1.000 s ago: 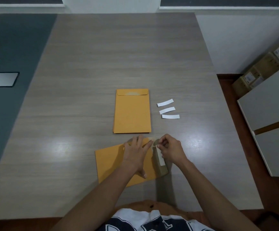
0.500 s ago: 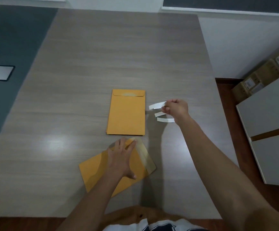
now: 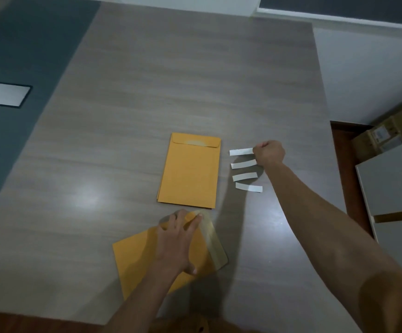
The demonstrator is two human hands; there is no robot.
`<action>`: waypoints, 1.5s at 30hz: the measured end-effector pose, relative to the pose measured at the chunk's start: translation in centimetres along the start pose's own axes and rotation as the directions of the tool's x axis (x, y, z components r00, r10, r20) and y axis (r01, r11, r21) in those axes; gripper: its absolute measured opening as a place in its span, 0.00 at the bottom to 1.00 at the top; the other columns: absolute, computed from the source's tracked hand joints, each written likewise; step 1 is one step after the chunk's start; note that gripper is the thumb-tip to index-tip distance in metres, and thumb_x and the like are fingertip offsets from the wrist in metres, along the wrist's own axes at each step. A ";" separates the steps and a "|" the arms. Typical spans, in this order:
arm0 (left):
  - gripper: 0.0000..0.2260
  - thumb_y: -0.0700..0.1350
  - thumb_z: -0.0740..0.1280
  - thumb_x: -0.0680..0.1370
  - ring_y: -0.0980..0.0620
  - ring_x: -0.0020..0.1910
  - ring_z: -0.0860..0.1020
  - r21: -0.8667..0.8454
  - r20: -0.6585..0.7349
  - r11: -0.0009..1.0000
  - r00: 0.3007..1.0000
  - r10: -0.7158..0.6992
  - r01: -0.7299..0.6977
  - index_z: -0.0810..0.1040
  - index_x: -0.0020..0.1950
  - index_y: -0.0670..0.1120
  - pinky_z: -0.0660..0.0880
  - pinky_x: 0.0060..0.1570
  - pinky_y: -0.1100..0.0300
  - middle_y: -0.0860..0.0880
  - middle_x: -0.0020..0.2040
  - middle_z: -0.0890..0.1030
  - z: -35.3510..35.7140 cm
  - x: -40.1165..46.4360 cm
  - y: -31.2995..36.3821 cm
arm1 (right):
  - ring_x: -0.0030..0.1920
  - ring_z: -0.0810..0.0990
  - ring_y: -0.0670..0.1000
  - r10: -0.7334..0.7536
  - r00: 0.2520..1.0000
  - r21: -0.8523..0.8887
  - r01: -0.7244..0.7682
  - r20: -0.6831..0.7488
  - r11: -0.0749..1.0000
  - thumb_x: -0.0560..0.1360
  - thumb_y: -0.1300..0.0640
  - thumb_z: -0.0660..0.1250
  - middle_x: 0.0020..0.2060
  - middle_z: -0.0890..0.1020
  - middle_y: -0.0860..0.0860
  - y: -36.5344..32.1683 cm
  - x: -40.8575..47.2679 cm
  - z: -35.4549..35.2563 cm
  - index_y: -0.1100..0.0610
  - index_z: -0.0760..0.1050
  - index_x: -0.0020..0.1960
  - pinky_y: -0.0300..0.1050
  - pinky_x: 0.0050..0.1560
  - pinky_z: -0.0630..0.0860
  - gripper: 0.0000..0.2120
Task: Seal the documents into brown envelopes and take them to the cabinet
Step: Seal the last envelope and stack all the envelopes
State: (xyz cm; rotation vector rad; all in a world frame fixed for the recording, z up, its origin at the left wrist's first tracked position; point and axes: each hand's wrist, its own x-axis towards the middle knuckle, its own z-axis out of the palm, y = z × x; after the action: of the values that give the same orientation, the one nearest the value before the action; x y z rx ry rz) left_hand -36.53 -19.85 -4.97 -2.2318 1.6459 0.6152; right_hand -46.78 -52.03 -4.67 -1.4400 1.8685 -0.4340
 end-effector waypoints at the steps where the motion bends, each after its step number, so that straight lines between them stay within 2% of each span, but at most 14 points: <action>1: 0.60 0.68 0.76 0.58 0.41 0.73 0.55 0.002 0.000 1.000 1.000 0.001 -0.001 0.39 0.77 0.59 0.67 0.62 0.43 0.45 0.76 0.47 0.0 0.0 0.0 | 0.49 0.83 0.55 0.002 1.000 -0.015 -0.003 -0.006 1.000 0.74 0.58 0.65 0.45 0.84 0.55 0.1 0.0 0.0 0.60 0.82 0.49 0.40 0.49 0.74 0.09; 8: 0.61 0.69 0.76 0.57 0.42 0.72 0.56 -0.011 -0.009 1.000 1.000 0.006 -0.006 0.40 0.77 0.60 0.67 0.62 0.42 0.46 0.75 0.49 0.0 -0.1 -0.1 | 0.50 0.81 0.52 -0.026 0.999 0.045 0.028 -0.048 0.999 0.71 0.62 0.68 0.47 0.83 0.52 1.7 -3.7 -1.9 0.58 0.80 0.50 0.35 0.48 0.69 0.08; 13: 0.61 0.71 0.75 0.56 0.42 0.73 0.55 -0.005 -0.018 1.000 1.000 0.023 -0.023 0.40 0.77 0.60 0.66 0.62 0.41 0.45 0.76 0.49 -0.2 -0.4 -0.4 | 0.39 0.79 0.48 -0.166 0.986 0.069 0.163 0.029 0.984 0.71 0.58 0.70 0.37 0.82 0.50 5.5 -12.8 -2.9 0.58 0.79 0.46 0.30 0.38 0.70 0.05; 16: 0.62 0.72 0.75 0.55 0.42 0.72 0.57 -0.043 -0.055 0.999 0.998 0.021 -0.023 0.39 0.77 0.59 0.66 0.62 0.40 0.45 0.75 0.52 0.2 -0.8 -0.7 | 0.41 0.80 0.47 -0.136 0.968 -0.048 0.149 0.211 0.988 0.70 0.51 0.73 0.36 0.81 0.46 8.5 -19.0 -2.2 0.54 0.79 0.46 0.35 0.40 0.74 0.09; 19: 0.61 0.74 0.72 0.54 0.43 0.70 0.59 -0.110 -0.086 0.994 0.996 -0.020 0.011 0.42 0.77 0.57 0.68 0.60 0.42 0.46 0.73 0.56 0.9 -1.4 -1.0 | 0.48 0.79 0.48 -0.088 0.927 -0.254 0.190 0.365 0.948 0.64 0.44 0.75 0.43 0.77 0.45 11.3 -23.5 -0.4 0.50 0.77 0.50 0.40 0.44 0.77 0.19; 21: 0.59 0.76 0.69 0.56 0.43 0.69 0.60 -0.167 -0.073 0.983 0.993 -0.092 0.078 0.45 0.77 0.54 0.68 0.60 0.44 0.46 0.71 0.56 1.4 -1.8 -1.1 | 0.55 0.73 0.50 -0.086 0.918 -0.388 0.247 0.388 0.888 0.61 0.41 0.76 0.51 0.74 0.47 12.6 -25.4 0.7 0.49 0.74 0.57 0.46 0.52 0.77 0.28; 23: 0.57 0.76 0.67 0.59 0.44 0.69 0.59 -0.228 -0.070 0.963 0.984 -0.167 0.147 0.49 0.77 0.50 0.68 0.61 0.45 0.45 0.71 0.57 1.7 -2.4 -1.2 | 0.57 0.70 0.51 -0.159 0.919 -0.452 0.321 0.360 0.832 0.62 0.42 0.75 0.54 0.72 0.49 13.2 -26.5 1.5 0.50 0.70 0.59 0.47 0.53 0.75 0.30; 26: 0.48 0.69 0.70 0.65 0.44 0.69 0.61 -0.315 -0.114 0.938 0.975 -0.190 0.146 0.54 0.76 0.48 0.68 0.62 0.48 0.46 0.71 0.60 2.0 -2.9 -2.2 | 0.56 0.71 0.52 -0.289 0.906 -0.408 0.401 0.310 0.820 0.67 0.51 0.73 0.55 0.74 0.50 13.3 -27.2 2.4 0.52 0.71 0.58 0.47 0.52 0.74 0.22; 29: 0.45 0.55 0.75 0.70 0.44 0.74 0.58 -0.415 -0.165 0.910 0.984 -0.073 -0.002 0.50 0.78 0.47 0.65 0.68 0.50 0.43 0.75 0.56 2.2 -3.4 -4.1 | 0.56 0.71 0.52 -0.380 0.875 -0.414 0.478 0.300 0.774 0.72 0.58 0.68 0.54 0.74 0.51 13.5 -28.6 3.3 0.54 0.72 0.58 0.44 0.51 0.73 0.15; 32: 0.42 0.47 0.72 0.72 0.45 0.76 0.55 -0.280 -0.248 0.938 0.959 0.135 -0.205 0.50 0.79 0.49 0.62 0.70 0.52 0.45 0.78 0.53 2.1 -3.6 -5.7 | 0.53 0.74 0.54 -0.488 0.821 -0.452 0.570 0.296 0.686 0.72 0.60 0.68 0.52 0.77 0.53 14.8 -30.4 4.6 0.58 0.76 0.54 0.44 0.47 0.75 0.11; 35: 0.36 0.44 0.67 0.74 0.46 0.77 0.53 -0.098 -0.214 0.945 0.934 0.286 -0.311 0.54 0.78 0.50 0.61 0.71 0.51 0.48 0.79 0.53 2.0 -3.1 -6.9 | 0.48 0.79 0.56 -0.565 0.794 -0.467 0.597 0.226 0.652 0.64 0.61 0.74 0.48 0.80 0.56 15.9 -31.4 5.7 0.62 0.79 0.49 0.48 0.45 0.80 0.14; 39: 0.28 0.43 0.59 0.79 0.49 0.78 0.51 0.022 -0.109 0.918 0.912 0.395 -0.395 0.56 0.79 0.49 0.59 0.72 0.50 0.51 0.80 0.51 1.8 -1.9 -7.8 | 0.52 0.82 0.59 -0.582 0.792 -0.515 0.582 0.185 0.629 0.61 0.61 0.76 0.50 0.81 0.59 14.4 -31.9 7.0 0.67 0.79 0.54 0.50 0.56 0.80 0.23; 42: 0.26 0.49 0.55 0.80 0.48 0.77 0.56 0.122 -0.119 0.904 0.898 0.423 -0.410 0.57 0.79 0.49 0.62 0.69 0.49 0.52 0.80 0.54 2.3 -1.6 -8.7 | 0.67 0.75 0.58 -0.590 0.767 -0.521 0.622 0.253 0.585 0.76 0.52 0.61 0.65 0.77 0.57 13.4 -31.9 9.0 0.62 0.73 0.68 0.54 0.67 0.72 0.24; 45: 0.29 0.57 0.44 0.78 0.45 0.76 0.59 0.191 -0.160 0.916 0.909 0.384 -0.353 0.57 0.79 0.50 0.63 0.67 0.45 0.53 0.79 0.55 3.1 -1.9 -9.8 | 0.70 0.72 0.58 -0.586 0.757 -0.516 0.639 0.288 0.571 0.84 0.48 0.44 0.69 0.75 0.51 13.8 -31.7 10.6 0.54 0.71 0.70 0.54 0.71 0.60 0.25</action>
State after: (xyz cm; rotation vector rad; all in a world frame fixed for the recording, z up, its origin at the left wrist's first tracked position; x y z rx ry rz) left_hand -28.15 -13.86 -6.78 -1.9299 2.1634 0.3398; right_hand -45.23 -16.26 -10.14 -2.5263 1.4176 -0.0799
